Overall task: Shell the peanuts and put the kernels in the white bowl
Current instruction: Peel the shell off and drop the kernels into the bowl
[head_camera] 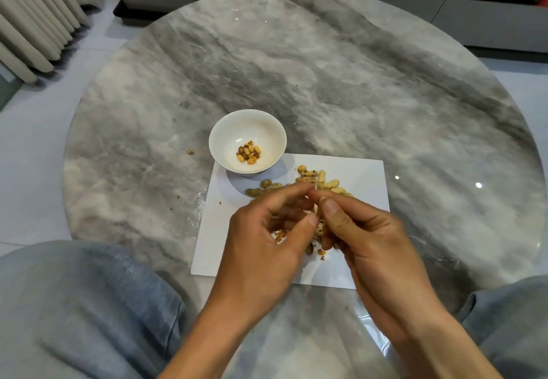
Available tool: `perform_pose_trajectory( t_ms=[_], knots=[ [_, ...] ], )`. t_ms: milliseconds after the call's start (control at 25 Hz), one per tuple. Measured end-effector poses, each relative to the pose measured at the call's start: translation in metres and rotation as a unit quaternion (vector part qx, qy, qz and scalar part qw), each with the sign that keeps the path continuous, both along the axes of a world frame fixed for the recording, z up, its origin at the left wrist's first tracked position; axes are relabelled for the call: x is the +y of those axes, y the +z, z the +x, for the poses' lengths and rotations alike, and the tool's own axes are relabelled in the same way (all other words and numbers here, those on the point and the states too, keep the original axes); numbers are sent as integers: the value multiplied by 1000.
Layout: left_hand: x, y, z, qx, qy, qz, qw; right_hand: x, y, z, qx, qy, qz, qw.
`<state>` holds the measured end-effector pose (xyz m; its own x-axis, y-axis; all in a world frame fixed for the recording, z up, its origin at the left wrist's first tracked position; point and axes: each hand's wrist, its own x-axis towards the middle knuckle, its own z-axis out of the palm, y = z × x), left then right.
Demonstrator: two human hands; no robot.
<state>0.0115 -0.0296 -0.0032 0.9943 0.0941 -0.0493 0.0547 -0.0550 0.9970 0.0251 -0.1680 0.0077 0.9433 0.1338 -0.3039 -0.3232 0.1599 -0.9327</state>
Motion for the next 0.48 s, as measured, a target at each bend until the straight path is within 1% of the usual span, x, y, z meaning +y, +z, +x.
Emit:
perform_pose_trajectory(
  t_ms=[40, 120, 200, 280, 320, 360, 480],
  knots=[
    [1, 2, -2, -25, 2, 42, 999, -2, 2, 1, -4, 8, -19, 1000],
    [7, 9, -1, -63, -2, 97, 993, -3, 10, 5, -28, 29, -60, 997],
    [16, 15, 7, -81, -32, 143, 986, -5, 18, 13, -68, 76, -122, 987],
    [23, 13, 16, -80, -58, 166, 981, -7, 18, 20, -106, 122, -205, 965],
    [24, 10, 18, -77, -62, 165, 981, -8, 17, 22, -114, 127, -232, 957],
    [23, 8, 19, -70, -60, 162, 982, -8, 16, 21, -114, 116, -240, 957],
    [15, -1, 22, -56, -50, 147, 986, -8, 15, 21, -93, 39, -205, 973]
  ],
)
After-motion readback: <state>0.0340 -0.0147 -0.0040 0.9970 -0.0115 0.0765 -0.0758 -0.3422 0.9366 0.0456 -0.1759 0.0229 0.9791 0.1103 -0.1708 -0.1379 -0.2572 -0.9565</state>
